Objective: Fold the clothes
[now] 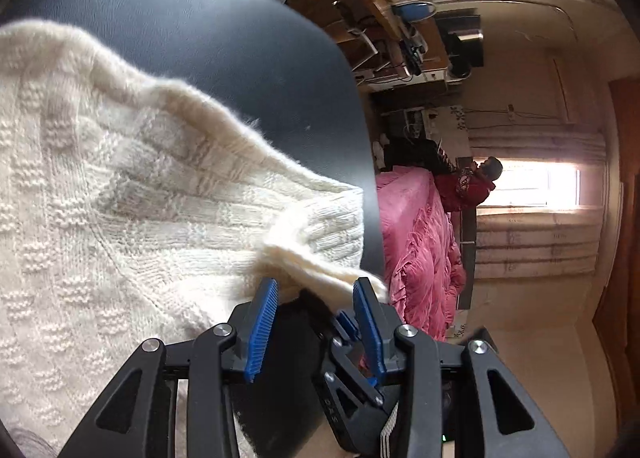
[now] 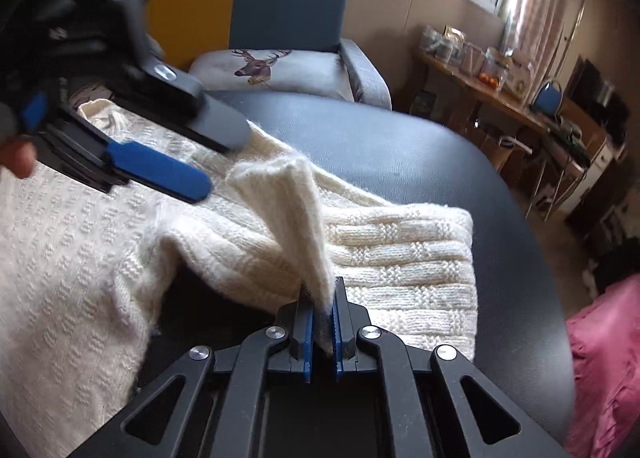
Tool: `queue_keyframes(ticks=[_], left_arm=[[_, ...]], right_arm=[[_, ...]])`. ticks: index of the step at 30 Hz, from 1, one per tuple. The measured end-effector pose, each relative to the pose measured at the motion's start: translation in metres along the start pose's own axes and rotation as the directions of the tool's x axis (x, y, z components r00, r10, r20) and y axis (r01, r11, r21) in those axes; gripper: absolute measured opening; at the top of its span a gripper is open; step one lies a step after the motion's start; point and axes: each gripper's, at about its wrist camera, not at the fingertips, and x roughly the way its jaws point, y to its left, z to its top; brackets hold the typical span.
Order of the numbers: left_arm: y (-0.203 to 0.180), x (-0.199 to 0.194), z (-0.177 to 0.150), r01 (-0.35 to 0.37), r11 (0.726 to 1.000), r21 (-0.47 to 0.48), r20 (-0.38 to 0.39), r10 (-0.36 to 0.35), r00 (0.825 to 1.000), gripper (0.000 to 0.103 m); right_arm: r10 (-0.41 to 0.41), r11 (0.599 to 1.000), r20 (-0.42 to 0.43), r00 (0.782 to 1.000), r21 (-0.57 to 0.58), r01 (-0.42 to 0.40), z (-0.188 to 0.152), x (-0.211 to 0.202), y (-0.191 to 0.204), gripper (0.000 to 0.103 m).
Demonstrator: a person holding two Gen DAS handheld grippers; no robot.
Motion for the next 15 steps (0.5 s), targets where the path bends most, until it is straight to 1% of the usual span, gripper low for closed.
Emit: queue_keyframes(ticks=[4,6,9,10,14,15], left_arm=[[0.009,0.012,0.006,0.061,0.996,-0.063,-0.027,-0.063,0.998,0.04],[0.011,0.011,0.009,0.076,0.994,-0.08,-0.01,-0.077,0.997,0.04],[0.016,0.009,0.017,0.108,0.987,-0.115,0.013,-0.107,0.994,0.041],[0.015,0.01,0.018,0.088,0.991,-0.105,0.006,-0.088,0.996,0.041],[0.01,0.03,0.011,0.068,0.994,-0.083,-0.098,-0.076,0.992,0.041],[0.009,0.035,0.01,0.073,0.993,-0.091,-0.11,-0.083,0.99,0.041]], right_arm=[[-0.03,0.996,0.028,0.999,-0.088,0.033,0.0,-0.007,0.016,0.008],[-0.055,0.988,0.032,0.998,-0.14,0.059,-0.003,-0.008,0.025,0.008],[-0.076,0.979,0.03,0.997,-0.189,0.08,-0.007,-0.006,0.031,0.008],[-0.086,0.975,0.03,0.996,-0.204,0.09,-0.008,-0.006,0.032,0.008],[-0.116,0.964,0.052,0.992,-0.234,0.125,-0.009,-0.008,0.037,0.008],[-0.121,0.96,0.059,0.991,-0.248,0.132,-0.009,-0.009,0.04,0.008]])
